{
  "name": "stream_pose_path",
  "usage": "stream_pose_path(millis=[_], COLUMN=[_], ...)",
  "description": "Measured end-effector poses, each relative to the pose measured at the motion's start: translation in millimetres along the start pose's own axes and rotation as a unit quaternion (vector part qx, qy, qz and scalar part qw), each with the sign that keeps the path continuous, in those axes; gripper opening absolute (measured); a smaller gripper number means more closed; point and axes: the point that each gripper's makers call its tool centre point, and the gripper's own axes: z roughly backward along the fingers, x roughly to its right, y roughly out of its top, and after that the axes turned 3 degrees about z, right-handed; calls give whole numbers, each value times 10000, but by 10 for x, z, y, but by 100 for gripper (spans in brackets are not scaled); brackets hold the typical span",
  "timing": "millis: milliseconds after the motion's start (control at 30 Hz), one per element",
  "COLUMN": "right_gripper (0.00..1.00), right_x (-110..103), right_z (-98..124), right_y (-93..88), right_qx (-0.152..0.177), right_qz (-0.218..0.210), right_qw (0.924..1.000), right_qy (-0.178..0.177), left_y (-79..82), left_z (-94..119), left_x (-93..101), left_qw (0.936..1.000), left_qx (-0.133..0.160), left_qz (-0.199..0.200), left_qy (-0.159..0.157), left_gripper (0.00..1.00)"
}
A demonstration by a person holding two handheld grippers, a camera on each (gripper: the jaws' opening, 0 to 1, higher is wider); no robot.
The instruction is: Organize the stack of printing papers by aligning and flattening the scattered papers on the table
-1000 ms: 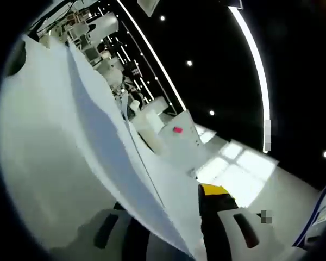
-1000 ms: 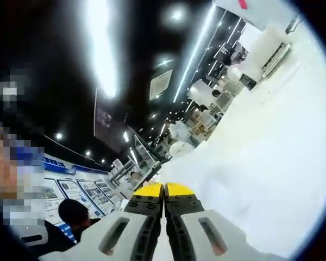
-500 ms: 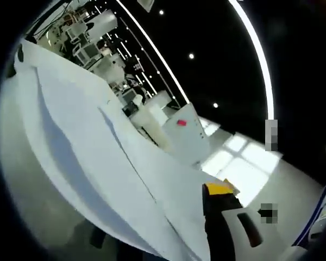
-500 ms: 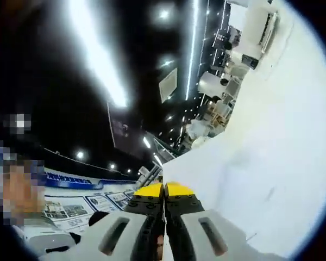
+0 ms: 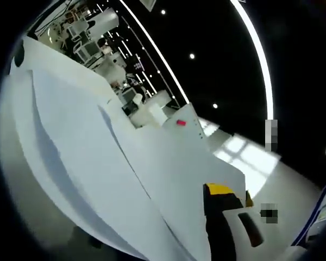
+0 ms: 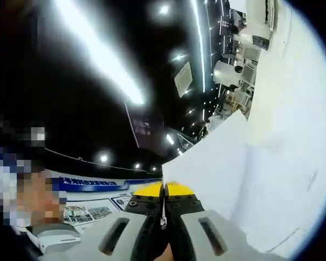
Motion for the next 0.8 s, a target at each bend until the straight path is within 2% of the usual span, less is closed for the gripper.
stream_pose_path(millis=[67,367,467,533,600,700,800], right_gripper=[0,0,0,0,0,0,0], right_x=[-83,-295,-330,-234,-25,203,309], right_z=[-50,79,148,208,284,364,391], right_y=[-70,100,171,241,311,356,361], right_qx=[-129,-332,-313,-313,-322,-245,-229], right_qz=[16,-31,50,91,233,275,285], right_qw=[9998,9980,9978,9984,9992,9990,9987], right_qy=[121,539,575,460,105,-238,-348], left_y=[5,6,7,10,12,9,0], left_z=[4,5,6,7,11,12,11], left_x=[-7,-12,-5,10,39,50,52], left_qw=[10000,10000,10000,10000,9999,9998,9999], left_qx=[1,-1,2,9,14,13,4], left_qz=[27,42,48,57,75,83,61], left_qy=[-12,-10,-34,-72,-148,-172,-162], left_gripper=[45,44,42,39,35,35,35])
